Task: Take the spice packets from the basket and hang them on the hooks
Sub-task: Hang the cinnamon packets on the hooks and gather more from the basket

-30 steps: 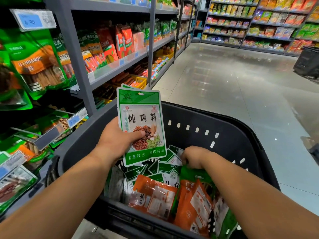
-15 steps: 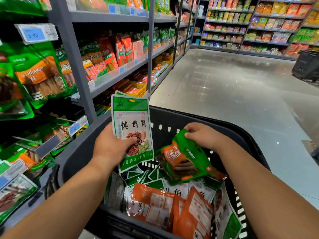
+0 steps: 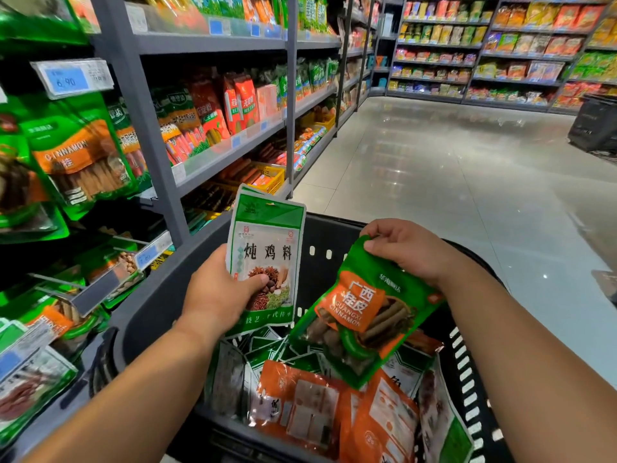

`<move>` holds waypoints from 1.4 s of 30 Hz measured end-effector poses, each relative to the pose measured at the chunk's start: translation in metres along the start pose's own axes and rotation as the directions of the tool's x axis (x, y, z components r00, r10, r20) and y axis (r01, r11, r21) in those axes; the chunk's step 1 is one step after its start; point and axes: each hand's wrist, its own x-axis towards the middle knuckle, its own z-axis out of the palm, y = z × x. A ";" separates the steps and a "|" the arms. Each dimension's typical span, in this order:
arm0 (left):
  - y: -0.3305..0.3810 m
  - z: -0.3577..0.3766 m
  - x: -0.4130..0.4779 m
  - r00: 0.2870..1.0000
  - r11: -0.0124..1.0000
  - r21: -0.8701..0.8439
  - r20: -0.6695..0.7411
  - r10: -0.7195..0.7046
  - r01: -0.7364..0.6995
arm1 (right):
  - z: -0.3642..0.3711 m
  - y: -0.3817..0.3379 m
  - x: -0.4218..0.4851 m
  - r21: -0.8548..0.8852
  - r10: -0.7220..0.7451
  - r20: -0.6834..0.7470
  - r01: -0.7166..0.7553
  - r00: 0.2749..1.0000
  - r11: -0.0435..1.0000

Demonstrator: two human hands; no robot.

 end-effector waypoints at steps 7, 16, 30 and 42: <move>0.008 0.007 -0.009 0.965 0.999 -0.029 0.262 0.023 -0.016 | 0.018 -0.003 0.013 -0.169 -0.104 -0.188 0.072 0.977 0.983; 0.012 0.003 -0.011 0.950 0.997 -0.078 0.311 0.030 -0.006 | 0.035 -0.008 0.020 -0.199 -0.211 -0.418 0.138 0.884 0.970; 0.018 0.002 -0.015 0.919 0.973 -0.221 0.393 0.027 0.066 | 0.056 -0.016 0.023 -0.377 -0.298 -0.509 0.103 0.808 0.921; 0.009 0.005 -0.010 0.928 0.957 -0.265 0.373 -0.009 0.116 | 0.062 -0.022 0.020 -0.358 -0.278 -0.501 0.096 0.820 0.929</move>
